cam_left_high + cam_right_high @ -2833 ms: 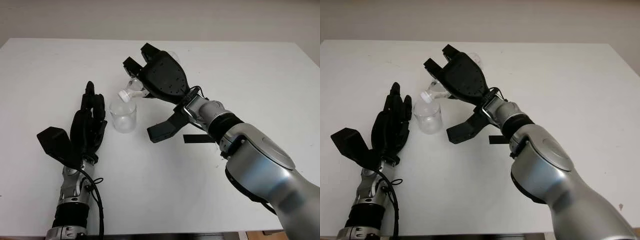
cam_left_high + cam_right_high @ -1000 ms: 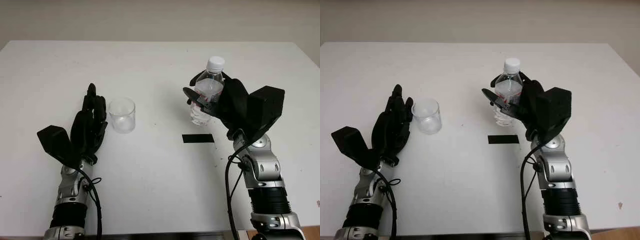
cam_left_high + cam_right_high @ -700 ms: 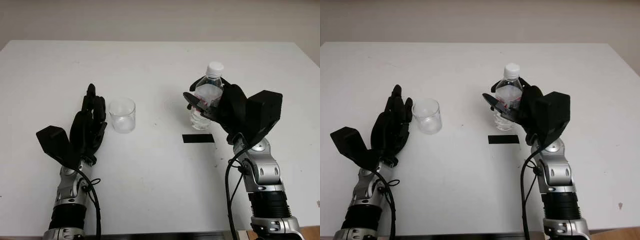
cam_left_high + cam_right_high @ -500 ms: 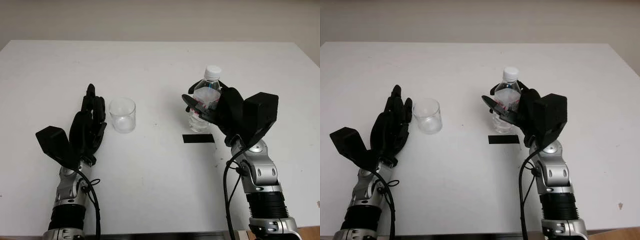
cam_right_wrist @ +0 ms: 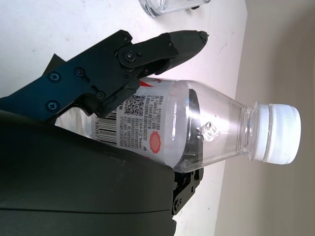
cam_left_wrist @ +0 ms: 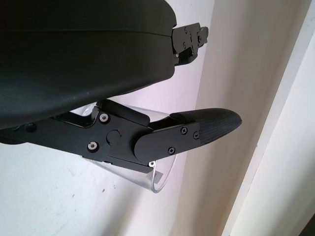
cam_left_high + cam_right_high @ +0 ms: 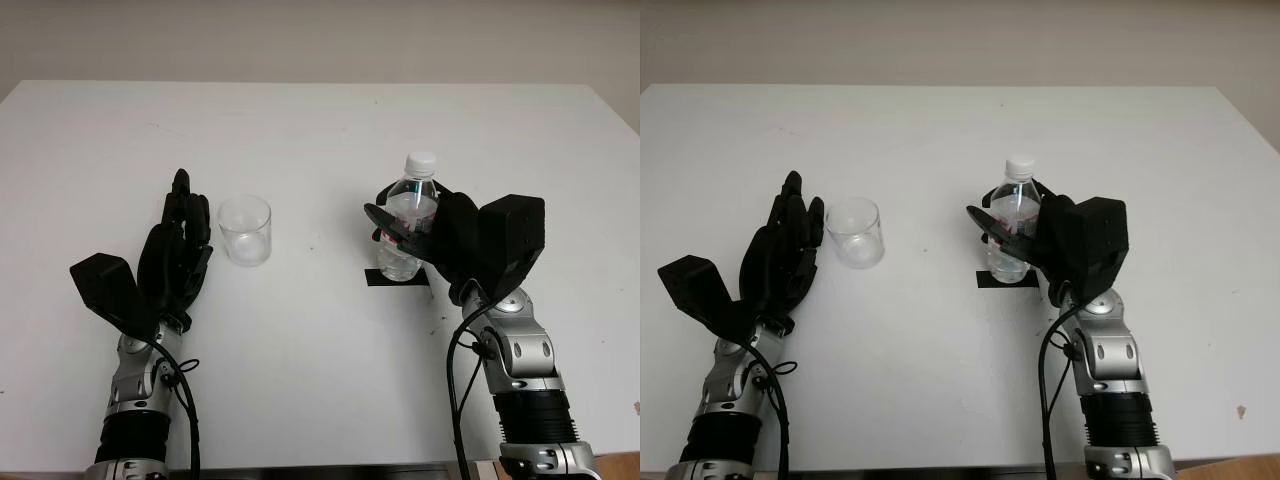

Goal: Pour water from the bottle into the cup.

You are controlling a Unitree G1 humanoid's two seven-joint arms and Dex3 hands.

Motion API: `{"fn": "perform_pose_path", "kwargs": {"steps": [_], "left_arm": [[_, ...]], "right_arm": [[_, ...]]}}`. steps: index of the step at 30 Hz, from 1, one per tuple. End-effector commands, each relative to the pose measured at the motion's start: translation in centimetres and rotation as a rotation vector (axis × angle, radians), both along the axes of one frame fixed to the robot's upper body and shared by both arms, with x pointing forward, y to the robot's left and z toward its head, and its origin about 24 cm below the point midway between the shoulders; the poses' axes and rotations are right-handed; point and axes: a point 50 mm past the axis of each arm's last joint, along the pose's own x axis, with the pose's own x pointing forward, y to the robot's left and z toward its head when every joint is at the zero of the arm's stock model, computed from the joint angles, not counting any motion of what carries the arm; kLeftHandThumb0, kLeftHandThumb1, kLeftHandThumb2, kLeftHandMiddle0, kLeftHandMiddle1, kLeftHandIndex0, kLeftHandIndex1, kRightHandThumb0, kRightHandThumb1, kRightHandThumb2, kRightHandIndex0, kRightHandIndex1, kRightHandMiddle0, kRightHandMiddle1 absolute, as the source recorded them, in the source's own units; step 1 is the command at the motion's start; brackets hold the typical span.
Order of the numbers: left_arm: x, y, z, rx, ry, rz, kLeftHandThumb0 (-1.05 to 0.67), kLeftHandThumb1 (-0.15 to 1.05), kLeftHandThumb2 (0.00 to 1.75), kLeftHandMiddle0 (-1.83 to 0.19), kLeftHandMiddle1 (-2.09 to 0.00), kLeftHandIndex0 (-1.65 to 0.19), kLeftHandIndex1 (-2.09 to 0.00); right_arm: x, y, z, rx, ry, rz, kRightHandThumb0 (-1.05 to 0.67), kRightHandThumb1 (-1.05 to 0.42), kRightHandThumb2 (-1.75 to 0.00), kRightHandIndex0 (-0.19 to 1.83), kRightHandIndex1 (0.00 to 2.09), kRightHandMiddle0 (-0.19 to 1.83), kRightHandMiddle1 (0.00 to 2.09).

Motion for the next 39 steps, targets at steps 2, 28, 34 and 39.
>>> {"fn": "perform_pose_path", "kwargs": {"steps": [2, 28, 34, 39], "left_arm": [[-0.2, 0.5, 0.1, 0.01, -0.003, 0.005, -0.7, 1.05, 0.6, 0.15, -0.05, 0.16, -0.05], [-0.5, 0.8, 0.1, 0.013, 0.0, 0.005, -0.7, 1.05, 0.58, 0.14, -0.06, 0.16, -0.06], [-0.5, 0.9, 0.1, 0.014, 0.005, 0.006, -0.7, 1.05, 0.58, 0.13, -0.06, 0.16, -0.06], [-0.4, 1.0, 0.1, 0.012, 0.008, 0.006, -0.7, 1.05, 0.58, 0.13, -0.06, 0.15, -0.06]], "right_arm": [[-0.2, 0.2, 0.6, 0.006, -0.035, 0.0, -0.38, -1.05, -0.4, 1.62, 2.09, 1.18, 2.09], [-0.7, -0.2, -2.4, -0.104, 0.003, 0.215, -0.77, -1.01, -0.05, -0.09, 0.19, -0.13, 0.46], [-0.9, -0.6, -2.6, -0.112, 0.009, 0.195, -0.79, -1.0, -0.05, -0.09, 0.12, -0.12, 0.38], [-1.2, -1.0, -2.7, -0.107, 0.015, 0.191, -0.84, -0.96, -0.05, -0.18, 0.02, -0.18, 0.19]]}}
